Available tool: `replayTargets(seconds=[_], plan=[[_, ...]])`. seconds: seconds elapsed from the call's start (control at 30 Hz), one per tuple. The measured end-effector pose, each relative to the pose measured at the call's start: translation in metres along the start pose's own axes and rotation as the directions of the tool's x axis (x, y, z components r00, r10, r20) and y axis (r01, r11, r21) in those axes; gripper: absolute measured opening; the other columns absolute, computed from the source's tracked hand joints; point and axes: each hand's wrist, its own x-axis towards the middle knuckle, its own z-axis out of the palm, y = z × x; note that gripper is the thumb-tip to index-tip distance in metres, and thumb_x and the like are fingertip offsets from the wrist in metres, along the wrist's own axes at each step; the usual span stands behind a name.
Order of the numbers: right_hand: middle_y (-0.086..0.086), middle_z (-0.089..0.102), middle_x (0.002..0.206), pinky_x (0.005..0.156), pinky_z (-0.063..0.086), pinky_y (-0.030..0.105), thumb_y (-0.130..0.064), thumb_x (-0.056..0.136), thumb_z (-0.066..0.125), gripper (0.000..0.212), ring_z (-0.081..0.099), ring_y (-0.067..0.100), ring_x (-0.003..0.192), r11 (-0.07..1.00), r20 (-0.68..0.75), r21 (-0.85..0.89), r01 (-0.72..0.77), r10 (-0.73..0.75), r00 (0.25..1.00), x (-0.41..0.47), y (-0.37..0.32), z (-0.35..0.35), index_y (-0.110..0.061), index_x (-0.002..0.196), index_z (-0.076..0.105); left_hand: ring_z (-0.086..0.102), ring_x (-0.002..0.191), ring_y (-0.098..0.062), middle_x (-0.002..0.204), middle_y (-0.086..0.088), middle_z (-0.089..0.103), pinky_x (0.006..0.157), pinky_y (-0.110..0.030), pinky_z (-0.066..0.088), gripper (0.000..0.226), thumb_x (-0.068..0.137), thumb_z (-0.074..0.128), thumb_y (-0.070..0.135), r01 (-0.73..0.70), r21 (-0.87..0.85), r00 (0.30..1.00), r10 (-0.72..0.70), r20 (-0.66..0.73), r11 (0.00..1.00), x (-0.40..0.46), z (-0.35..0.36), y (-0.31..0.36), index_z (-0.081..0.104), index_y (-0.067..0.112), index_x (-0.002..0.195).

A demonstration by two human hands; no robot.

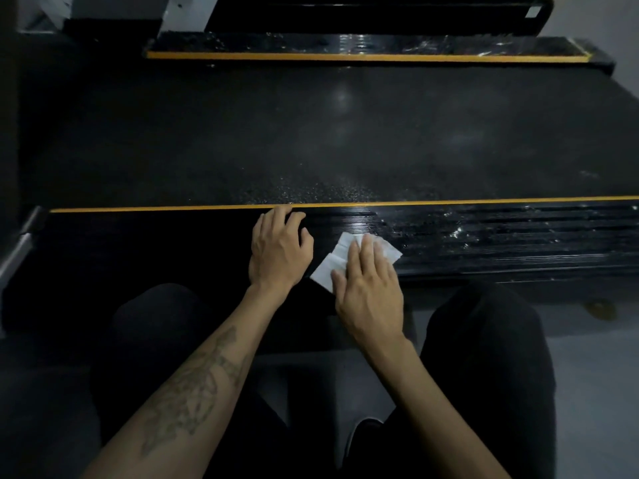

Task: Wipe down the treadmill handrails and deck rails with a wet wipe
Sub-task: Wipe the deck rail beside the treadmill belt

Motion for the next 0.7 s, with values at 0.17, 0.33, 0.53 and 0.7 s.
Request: replayTargets(seconds=[0.17, 0.33, 0.53, 0.7], plan=[[0.012, 0.008, 0.171, 0.128, 0.005, 0.037, -0.046, 0.111, 0.023, 0.065, 0.005, 0.025, 0.159, 0.993, 0.023, -0.011, 0.119, -0.118, 0.993, 0.013, -0.001, -0.002, -0.009, 0.163, 0.018, 0.055, 0.125, -0.028, 0.134, -0.008, 0.060, 0.109, -0.046, 0.042, 0.034, 0.098, 0.056, 0.022, -0.007, -0.007, 1.000, 0.007, 0.011, 1.000, -0.001, -0.001, -0.001, 0.067, 0.010, 0.128], [0.018, 0.012, 0.170, 0.128, 0.012, 0.041, -0.043, 0.110, 0.027, 0.066, 0.010, 0.029, 0.159, 1.000, -0.009, 0.006, -0.001, 0.001, 1.000, 0.000, 0.005, -0.003, -0.003, 0.161, 0.020, 0.055, 0.124, -0.028, 0.132, -0.008, 0.061, 0.109, -0.045, 0.042, 0.033, 0.096, 0.057, 0.021, -0.007, -0.010, 1.000, 0.007, -0.010, 1.000, -0.002, 0.000, -0.001, 0.068, 0.010, 0.126], [0.016, 0.014, 0.170, 0.128, 0.011, 0.039, -0.048, 0.109, 0.032, 0.070, 0.011, 0.028, 0.158, 0.991, 0.005, 0.017, 0.132, -0.132, 0.991, -0.001, -0.009, 0.000, -0.004, 0.161, 0.023, 0.056, 0.122, -0.029, 0.130, -0.008, 0.062, 0.107, -0.044, 0.043, 0.033, 0.095, 0.057, 0.020, -0.001, -0.017, 1.000, 0.001, -0.013, 1.000, -0.002, -0.001, -0.001, 0.069, 0.010, 0.125], [0.019, 0.013, 0.170, 0.128, 0.012, 0.040, -0.049, 0.108, 0.030, 0.072, 0.011, 0.030, 0.158, 1.000, -0.021, 0.002, 0.013, -0.013, 1.000, -0.009, 0.000, -0.001, -0.001, 0.161, 0.021, 0.056, 0.124, -0.029, 0.130, -0.008, 0.062, 0.109, -0.044, 0.042, 0.033, 0.096, 0.057, 0.020, -0.001, -0.012, 1.000, 0.000, -0.011, 1.000, -0.003, -0.002, 0.000, 0.069, 0.010, 0.125]])
